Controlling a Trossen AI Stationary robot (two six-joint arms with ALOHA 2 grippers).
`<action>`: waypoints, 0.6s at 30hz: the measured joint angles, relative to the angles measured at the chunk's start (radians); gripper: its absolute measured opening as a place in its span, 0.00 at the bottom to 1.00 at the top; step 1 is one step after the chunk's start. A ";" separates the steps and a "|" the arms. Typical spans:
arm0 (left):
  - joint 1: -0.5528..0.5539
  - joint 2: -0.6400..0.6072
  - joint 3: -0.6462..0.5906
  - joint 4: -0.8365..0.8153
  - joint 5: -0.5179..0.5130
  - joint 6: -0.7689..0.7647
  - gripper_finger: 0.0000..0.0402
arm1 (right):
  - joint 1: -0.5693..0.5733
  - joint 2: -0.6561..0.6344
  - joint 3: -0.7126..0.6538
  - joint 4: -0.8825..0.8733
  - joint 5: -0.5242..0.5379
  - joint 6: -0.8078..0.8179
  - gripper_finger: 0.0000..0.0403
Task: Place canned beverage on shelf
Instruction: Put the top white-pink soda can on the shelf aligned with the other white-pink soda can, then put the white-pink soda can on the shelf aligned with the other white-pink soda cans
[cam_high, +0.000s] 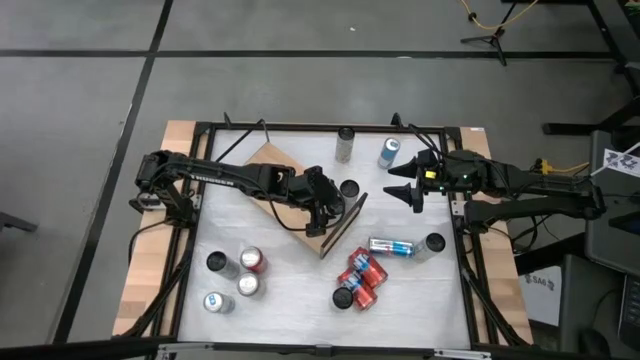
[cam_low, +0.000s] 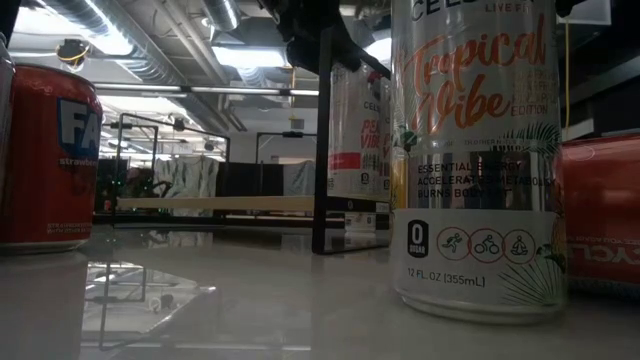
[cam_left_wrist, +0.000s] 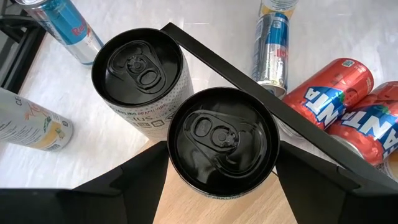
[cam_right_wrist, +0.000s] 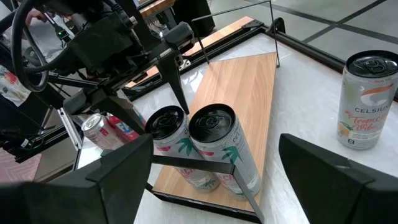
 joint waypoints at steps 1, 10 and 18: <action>0.000 0.000 0.000 0.000 0.000 0.000 0.70 | 0.000 0.000 0.000 0.000 0.000 0.000 0.85; 0.000 0.000 0.000 0.000 0.009 0.000 0.75 | 0.000 0.000 0.000 0.000 0.000 0.000 0.85; 0.000 0.000 0.000 0.000 0.008 -0.005 0.88 | 0.000 0.000 0.000 0.000 0.000 0.000 0.85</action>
